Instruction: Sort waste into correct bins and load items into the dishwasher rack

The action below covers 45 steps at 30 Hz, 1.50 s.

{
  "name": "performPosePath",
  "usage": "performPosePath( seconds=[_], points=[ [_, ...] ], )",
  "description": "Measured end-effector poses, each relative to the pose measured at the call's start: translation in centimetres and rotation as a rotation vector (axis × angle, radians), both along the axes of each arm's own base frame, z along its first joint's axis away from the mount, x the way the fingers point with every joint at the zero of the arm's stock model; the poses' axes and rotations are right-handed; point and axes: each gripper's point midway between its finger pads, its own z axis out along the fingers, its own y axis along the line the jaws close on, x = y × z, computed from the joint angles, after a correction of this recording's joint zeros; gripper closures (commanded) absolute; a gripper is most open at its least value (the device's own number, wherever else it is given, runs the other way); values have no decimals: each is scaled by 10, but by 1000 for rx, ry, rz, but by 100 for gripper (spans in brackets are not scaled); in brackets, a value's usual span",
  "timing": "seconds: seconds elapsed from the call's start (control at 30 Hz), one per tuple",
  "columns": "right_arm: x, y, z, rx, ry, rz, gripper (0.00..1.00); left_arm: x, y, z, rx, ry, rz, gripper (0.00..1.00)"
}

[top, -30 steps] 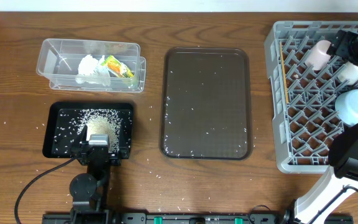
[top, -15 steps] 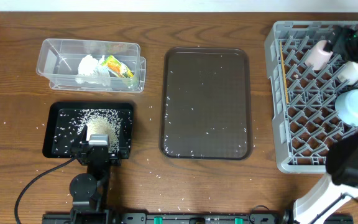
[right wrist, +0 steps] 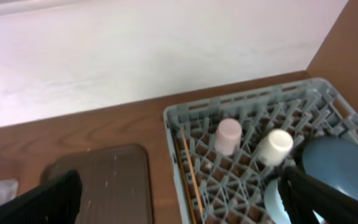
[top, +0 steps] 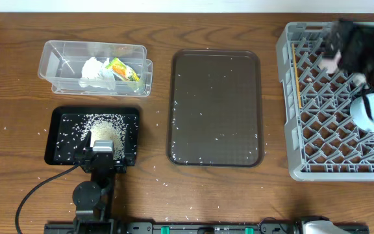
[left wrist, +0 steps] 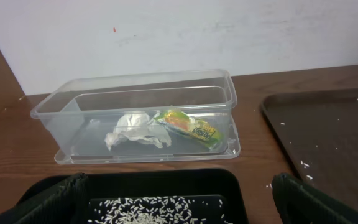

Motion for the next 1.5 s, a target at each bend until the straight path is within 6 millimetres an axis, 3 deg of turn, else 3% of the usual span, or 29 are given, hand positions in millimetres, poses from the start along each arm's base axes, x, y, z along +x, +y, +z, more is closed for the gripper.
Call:
performPosePath(
  seconds=[0.13, 0.23, 0.63, 0.77, 1.17, 1.33, 1.5],
  points=[
    [-31, -1, -14, -4, 88, 8, 1, 0, 0, 0, 0, 0, 0, 4],
    [-41, -2, -31, -9, 170, 11, 1, 0, 0, 0, 0, 0, 0, 4],
    [-5, 10, -65, 18, 197, 53, 1, 0, 0, 0, 0, 0, 0, 4],
    [2, 15, -92, 34, 162, 75, 1, 0, 0, 1, 0, 2, 0, 4],
    [-17, 30, -208, 109, -23, 176, 1, 0, 0, 1, 0, 3, 0, 4],
    [-26, 36, -238, 125, -136, 219, 1, 0, 0, 1, 0, 3, 0, 4],
    [-37, 39, -252, 128, -245, 245, 1, 0, 0, 1, 0, 3, 0, 4]
  ],
)
